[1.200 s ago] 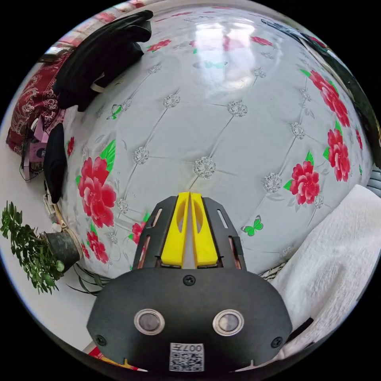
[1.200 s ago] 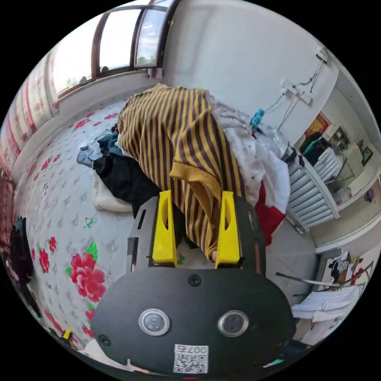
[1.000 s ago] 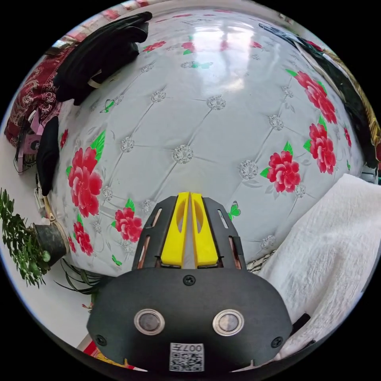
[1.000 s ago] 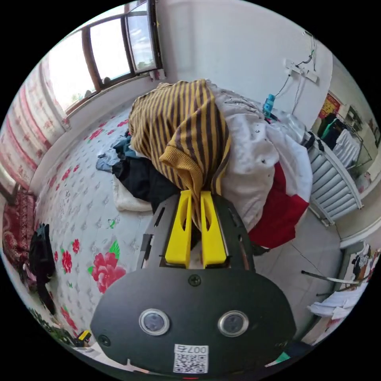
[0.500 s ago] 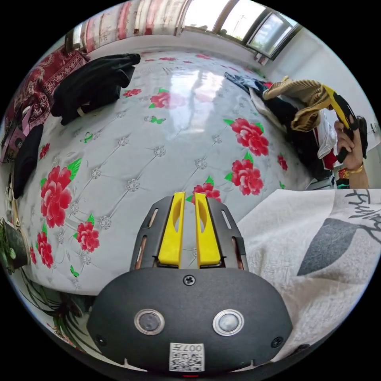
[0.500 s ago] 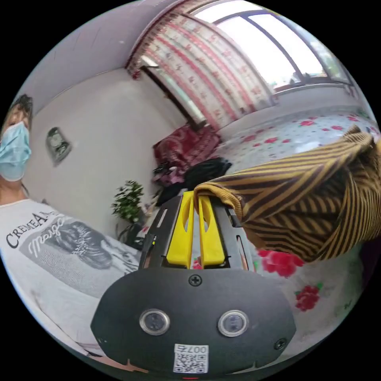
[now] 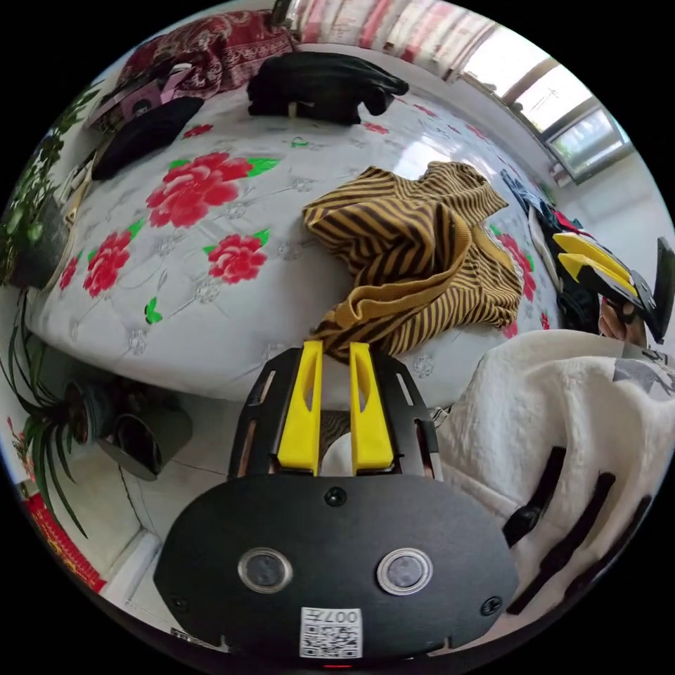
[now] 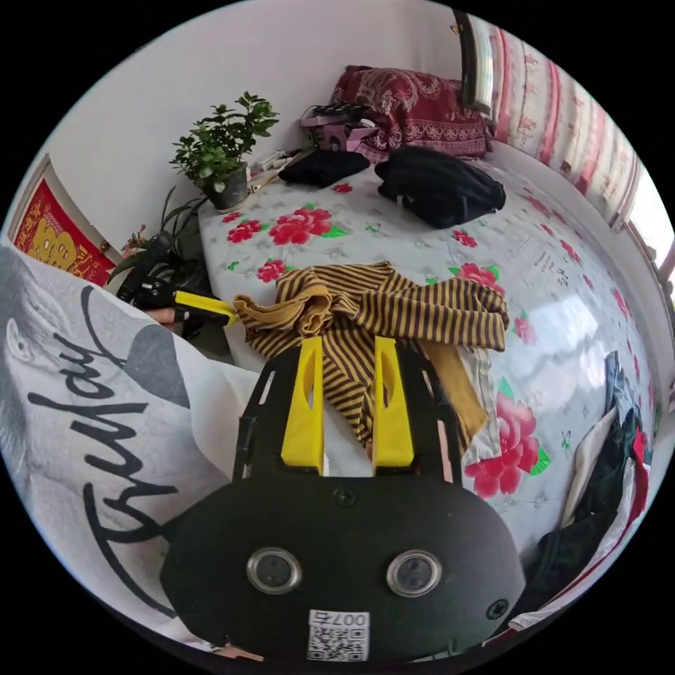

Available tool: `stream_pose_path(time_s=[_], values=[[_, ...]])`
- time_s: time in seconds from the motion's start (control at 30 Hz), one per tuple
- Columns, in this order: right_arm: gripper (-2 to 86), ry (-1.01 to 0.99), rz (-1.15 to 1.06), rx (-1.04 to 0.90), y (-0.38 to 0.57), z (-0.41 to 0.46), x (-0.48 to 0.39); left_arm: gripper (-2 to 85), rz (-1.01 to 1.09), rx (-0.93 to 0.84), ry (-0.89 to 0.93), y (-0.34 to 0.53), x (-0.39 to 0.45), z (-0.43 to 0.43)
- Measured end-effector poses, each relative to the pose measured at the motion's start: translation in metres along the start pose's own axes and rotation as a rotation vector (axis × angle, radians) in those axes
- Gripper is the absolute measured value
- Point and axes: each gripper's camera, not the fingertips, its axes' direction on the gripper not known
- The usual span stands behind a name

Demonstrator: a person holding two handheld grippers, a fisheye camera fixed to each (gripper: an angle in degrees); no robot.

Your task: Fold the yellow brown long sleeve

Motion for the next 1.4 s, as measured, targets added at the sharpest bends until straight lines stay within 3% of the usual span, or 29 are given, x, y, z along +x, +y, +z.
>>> stream_pose_path(time_s=[0.27, 0.37, 0.5, 0.63, 0.73, 1.0, 1.07, 1.13, 1.2, 1.4], values=[[12.8, 0.024, -0.210, -0.162, -0.073, 0.097, -0.034, 11.7, 0.183, 0.087, -0.045, -0.004, 0.035, -0.036], [13.2, -0.103, -0.151, -0.257, -0.095, 0.141, -0.036, 12.1, 0.221, 0.092, -0.094, -0.028, 0.041, -0.028], [13.4, -0.192, -0.100, -0.253, -0.105, 0.151, -0.042, 7.9, 0.191, -0.019, -0.032, -0.048, 0.021, -0.022], [14.0, -0.116, -0.219, -0.169, -0.086, 0.122, -0.055, 3.1, 0.105, 0.079, 0.042, -0.023, -0.010, -0.079], [14.2, -0.072, -0.251, -0.212, -0.067, 0.120, -0.056, 0.9, 0.005, 0.115, -0.022, 0.008, -0.033, -0.100], [12.0, -0.078, -0.264, -0.310, -0.052, 0.158, -0.084, 12.6, 0.019, -0.004, 0.044, 0.014, -0.027, -0.092], [9.2, -0.038, -0.240, -0.337, -0.054, 0.169, -0.088, 11.0, 0.006, -0.035, 0.053, 0.005, -0.020, -0.085], [7.3, 0.027, -0.190, -0.340, -0.055, 0.164, -0.081, 3.6, 0.002, -0.042, -0.003, -0.001, -0.013, -0.095], [6.2, 0.084, -0.119, -0.280, -0.055, 0.136, -0.067, 2.1, -0.011, -0.026, 0.019, -0.003, -0.014, -0.120], [5.5, 0.267, 0.063, 0.247, -0.029, -0.070, -0.020, -0.4, 0.048, 0.282, 0.005, 0.013, 0.005, -0.281]])
